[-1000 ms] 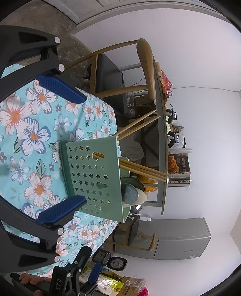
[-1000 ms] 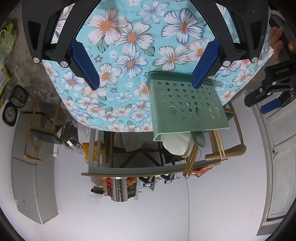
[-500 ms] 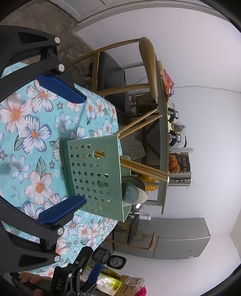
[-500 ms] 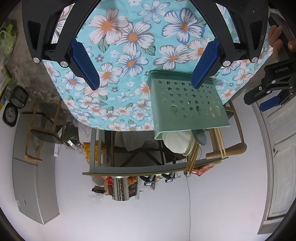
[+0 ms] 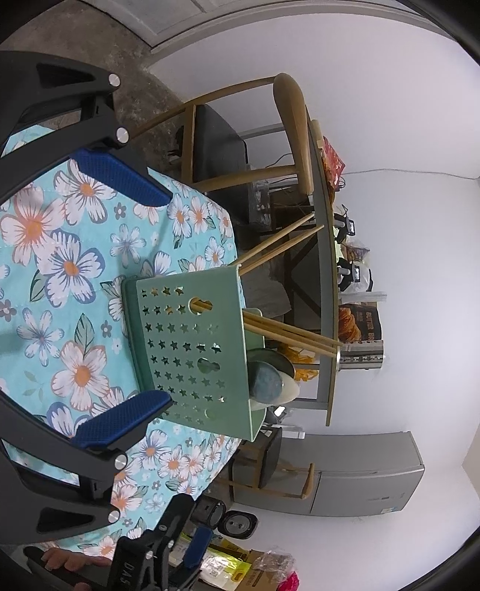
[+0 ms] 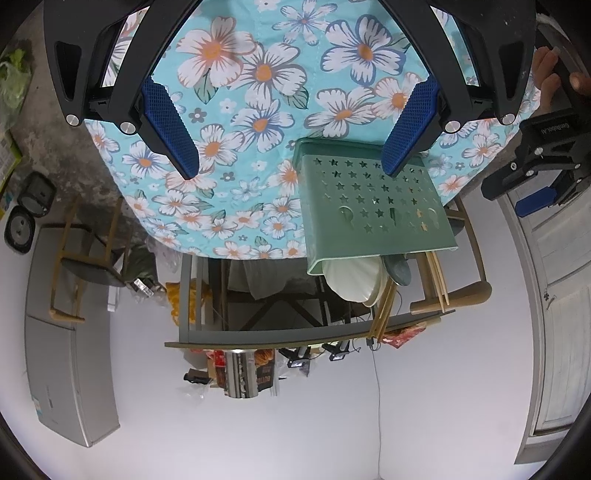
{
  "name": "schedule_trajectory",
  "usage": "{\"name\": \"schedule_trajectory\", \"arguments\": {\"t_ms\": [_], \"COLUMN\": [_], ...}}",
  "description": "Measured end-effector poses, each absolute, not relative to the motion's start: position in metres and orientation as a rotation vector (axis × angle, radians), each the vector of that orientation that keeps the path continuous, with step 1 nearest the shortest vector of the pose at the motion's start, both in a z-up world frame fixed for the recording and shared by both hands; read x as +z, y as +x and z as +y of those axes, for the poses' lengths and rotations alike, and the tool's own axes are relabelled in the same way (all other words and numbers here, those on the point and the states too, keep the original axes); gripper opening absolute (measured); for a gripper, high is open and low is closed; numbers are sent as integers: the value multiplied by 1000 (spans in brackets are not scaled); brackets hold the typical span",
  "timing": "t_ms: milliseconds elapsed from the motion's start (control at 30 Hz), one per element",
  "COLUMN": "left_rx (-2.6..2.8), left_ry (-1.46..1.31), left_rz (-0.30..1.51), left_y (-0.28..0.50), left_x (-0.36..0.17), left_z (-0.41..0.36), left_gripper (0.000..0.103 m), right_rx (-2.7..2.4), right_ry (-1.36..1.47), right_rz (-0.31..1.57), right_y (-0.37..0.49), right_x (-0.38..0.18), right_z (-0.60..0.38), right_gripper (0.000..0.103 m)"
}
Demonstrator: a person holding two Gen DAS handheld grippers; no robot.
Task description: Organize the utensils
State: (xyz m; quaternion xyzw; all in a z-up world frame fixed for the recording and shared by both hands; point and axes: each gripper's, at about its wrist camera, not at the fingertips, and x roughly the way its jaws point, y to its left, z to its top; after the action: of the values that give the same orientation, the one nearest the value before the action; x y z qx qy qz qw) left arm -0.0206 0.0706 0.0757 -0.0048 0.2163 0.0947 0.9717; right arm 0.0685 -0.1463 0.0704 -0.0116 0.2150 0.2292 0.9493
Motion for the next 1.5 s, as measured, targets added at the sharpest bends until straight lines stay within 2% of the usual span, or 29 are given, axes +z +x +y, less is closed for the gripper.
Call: {"name": "schedule_trajectory", "arguments": {"t_ms": [1500], "left_rx": [204], "left_ry": [-8], "left_rz": [432], "left_y": [-23], "left_x": [75], "left_z": [75], "left_gripper": [97], "right_rx": [474], "right_ry": [-17], "right_rz": [417], "right_y": [63], "right_x": [75], "right_z": [-150], "right_gripper": [95]}}
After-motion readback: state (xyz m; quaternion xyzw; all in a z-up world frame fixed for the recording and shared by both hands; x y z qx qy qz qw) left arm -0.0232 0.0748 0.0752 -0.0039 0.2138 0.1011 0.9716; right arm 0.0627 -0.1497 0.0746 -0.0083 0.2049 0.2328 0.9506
